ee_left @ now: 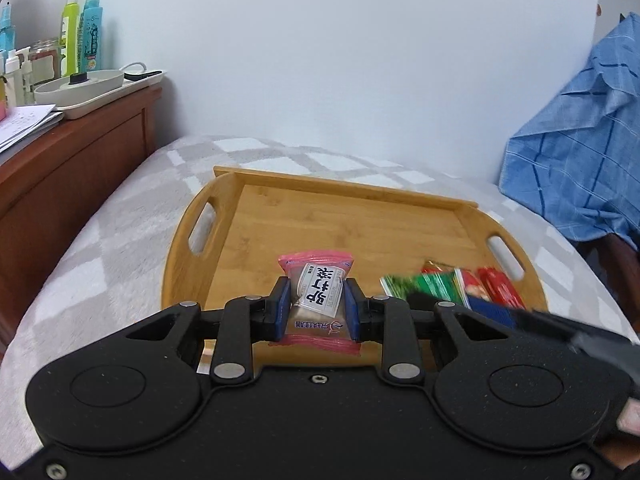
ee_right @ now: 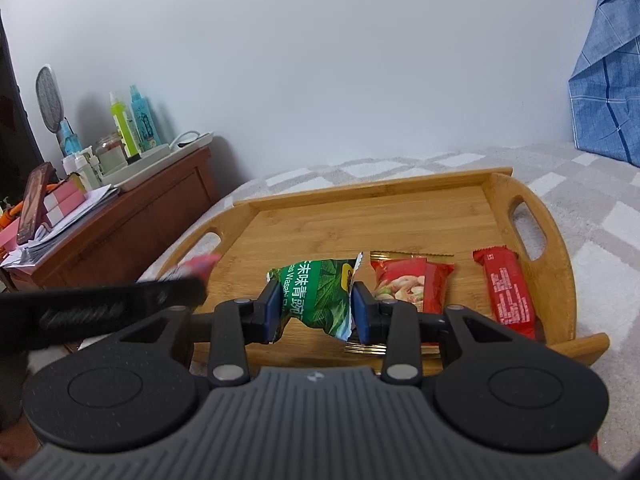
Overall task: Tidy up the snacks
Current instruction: 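Carry both packets onto the tray and open both tools, then move both tools back toward the remaining snacks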
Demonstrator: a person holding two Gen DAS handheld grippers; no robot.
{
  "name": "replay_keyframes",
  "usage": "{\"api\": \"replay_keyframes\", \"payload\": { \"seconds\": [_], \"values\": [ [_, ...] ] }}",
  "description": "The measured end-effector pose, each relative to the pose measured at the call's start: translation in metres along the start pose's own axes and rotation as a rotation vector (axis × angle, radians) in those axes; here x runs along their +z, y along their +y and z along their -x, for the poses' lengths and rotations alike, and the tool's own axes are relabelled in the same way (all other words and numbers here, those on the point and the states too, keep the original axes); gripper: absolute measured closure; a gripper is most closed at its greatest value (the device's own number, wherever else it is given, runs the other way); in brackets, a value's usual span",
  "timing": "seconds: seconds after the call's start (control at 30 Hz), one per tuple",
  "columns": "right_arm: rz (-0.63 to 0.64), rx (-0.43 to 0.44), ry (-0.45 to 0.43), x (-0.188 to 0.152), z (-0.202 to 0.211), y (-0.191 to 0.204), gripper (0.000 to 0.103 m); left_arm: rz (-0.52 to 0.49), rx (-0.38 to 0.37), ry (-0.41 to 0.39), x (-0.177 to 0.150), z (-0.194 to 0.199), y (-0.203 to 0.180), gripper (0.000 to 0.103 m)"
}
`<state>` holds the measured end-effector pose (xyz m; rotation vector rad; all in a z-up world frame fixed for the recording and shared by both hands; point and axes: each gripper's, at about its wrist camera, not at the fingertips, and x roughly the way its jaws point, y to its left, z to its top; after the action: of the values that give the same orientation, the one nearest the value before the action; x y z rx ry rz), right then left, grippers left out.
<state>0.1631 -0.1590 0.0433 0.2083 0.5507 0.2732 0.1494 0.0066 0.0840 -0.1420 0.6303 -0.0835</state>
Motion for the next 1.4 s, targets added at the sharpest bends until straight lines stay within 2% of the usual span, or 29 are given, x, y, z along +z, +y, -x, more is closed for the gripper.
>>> {"api": "replay_keyframes", "payload": {
  "seconds": [0.37,0.47,0.5,0.57,0.73,1.13,1.4],
  "values": [
    [-0.018,-0.028,0.019,-0.001,-0.012,-0.008,0.061,-0.007,0.024,0.041,-0.007,-0.045,-0.003,0.076],
    [-0.019,-0.029,0.017,-0.002,-0.012,-0.008,0.057,-0.007,0.018,0.043,-0.007,-0.05,-0.001,0.075],
    [-0.02,-0.029,0.014,-0.002,-0.011,-0.008,0.05,-0.001,0.016,0.045,-0.007,-0.051,0.0,0.075],
    [-0.019,-0.029,0.012,-0.001,-0.012,-0.008,0.047,0.007,0.016,0.042,-0.007,-0.052,0.002,0.075],
    [-0.036,-0.026,0.006,0.0,-0.01,-0.011,0.037,0.018,0.035,0.029,-0.004,-0.048,0.005,0.062],
    [-0.04,-0.025,-0.039,0.002,0.014,-0.013,0.026,-0.03,0.047,-0.021,-0.009,-0.002,0.006,0.031],
    [-0.071,-0.044,-0.046,-0.012,0.038,-0.025,0.022,-0.057,0.021,-0.028,-0.03,0.03,-0.002,0.021]
  ]
}}
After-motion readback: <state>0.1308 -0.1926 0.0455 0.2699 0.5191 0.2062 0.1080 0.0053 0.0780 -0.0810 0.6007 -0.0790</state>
